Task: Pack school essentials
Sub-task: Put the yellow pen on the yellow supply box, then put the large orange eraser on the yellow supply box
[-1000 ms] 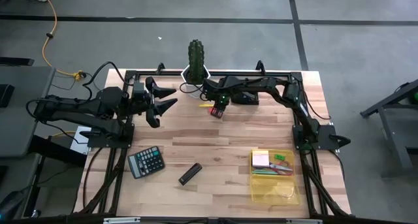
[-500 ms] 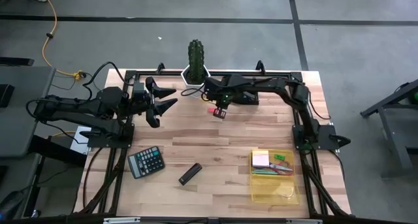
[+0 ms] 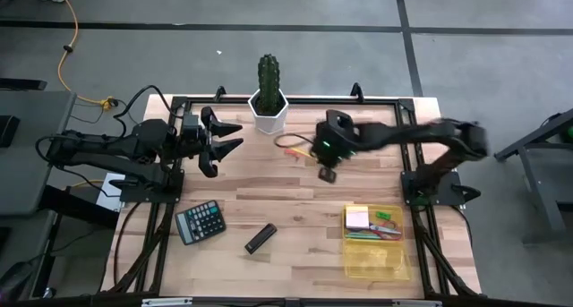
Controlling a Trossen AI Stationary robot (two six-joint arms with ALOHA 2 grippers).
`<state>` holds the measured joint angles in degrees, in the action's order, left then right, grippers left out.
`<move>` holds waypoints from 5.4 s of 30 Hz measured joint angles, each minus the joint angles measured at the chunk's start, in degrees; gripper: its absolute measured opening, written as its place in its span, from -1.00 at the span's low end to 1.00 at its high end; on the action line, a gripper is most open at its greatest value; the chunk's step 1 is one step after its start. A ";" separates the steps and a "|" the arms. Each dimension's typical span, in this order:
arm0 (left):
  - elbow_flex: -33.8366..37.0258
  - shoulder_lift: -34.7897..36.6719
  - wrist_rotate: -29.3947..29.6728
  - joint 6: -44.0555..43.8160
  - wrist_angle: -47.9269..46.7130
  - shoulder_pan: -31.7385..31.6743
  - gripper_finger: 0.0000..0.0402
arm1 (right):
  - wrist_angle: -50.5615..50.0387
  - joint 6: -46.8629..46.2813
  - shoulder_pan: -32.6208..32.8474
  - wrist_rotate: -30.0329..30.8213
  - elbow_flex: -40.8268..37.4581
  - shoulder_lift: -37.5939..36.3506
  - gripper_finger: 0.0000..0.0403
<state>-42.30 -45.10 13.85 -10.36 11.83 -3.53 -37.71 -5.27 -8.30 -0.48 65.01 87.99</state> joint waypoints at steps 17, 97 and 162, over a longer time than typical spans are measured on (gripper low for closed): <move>0.02 0.00 -4.73 0.05 -2.42 -0.02 -0.07 | 47.69 -6.72 12.38 6.01 -21.74 -29.66 -1.00; 0.02 0.00 -1.22 0.05 -1.96 -0.09 -0.07 | -7.61 -43.73 52.46 -10.25 -28.35 -17.42 -0.74; -4.63 -18.22 -2.64 -7.47 -12.79 -3.81 -0.07 | 64.83 9.80 17.66 15.27 -18.03 -20.22 0.21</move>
<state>-46.93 -63.32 11.21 -17.83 -0.96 -7.34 27.13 4.53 9.37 14.79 46.98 67.77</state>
